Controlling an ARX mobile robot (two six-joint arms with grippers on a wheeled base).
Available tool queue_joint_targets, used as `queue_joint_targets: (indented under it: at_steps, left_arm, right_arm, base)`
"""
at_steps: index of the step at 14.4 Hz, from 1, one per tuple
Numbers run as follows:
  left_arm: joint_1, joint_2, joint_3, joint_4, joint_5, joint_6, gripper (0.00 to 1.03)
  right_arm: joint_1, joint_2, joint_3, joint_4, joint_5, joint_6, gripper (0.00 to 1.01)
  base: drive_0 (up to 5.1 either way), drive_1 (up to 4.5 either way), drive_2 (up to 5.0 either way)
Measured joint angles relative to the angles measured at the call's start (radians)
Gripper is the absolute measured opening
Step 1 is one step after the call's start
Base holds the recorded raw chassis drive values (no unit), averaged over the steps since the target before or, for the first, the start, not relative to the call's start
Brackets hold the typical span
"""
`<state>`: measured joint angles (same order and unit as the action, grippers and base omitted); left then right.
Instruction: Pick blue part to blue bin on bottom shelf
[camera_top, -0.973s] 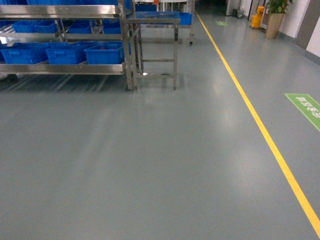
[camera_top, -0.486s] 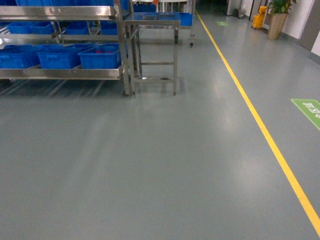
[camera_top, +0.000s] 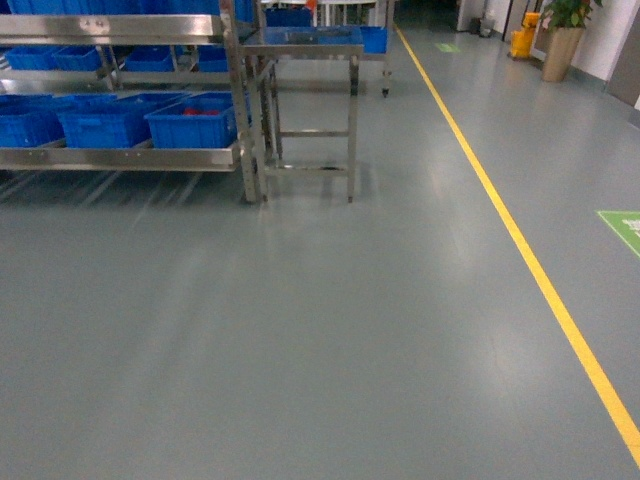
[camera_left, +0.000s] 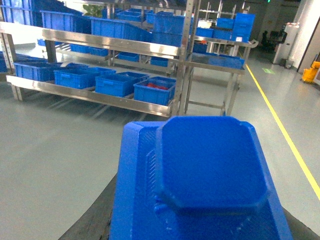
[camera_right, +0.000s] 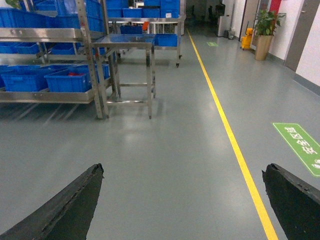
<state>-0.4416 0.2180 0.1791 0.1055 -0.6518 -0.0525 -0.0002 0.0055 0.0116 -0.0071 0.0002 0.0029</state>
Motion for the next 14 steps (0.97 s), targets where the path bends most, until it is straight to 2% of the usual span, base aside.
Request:
queue_joint_targets:
  at_steps: [14]
  left_arm:
    - [0.0, -0.002, 0.0, 0.001, 0.0, 0.0, 0.43]
  right_arm:
    - [0.0, 0.0, 0.0, 0.006, 0.0, 0.0, 0.98]
  base:
    - [0.0, 4.12, -4.2]
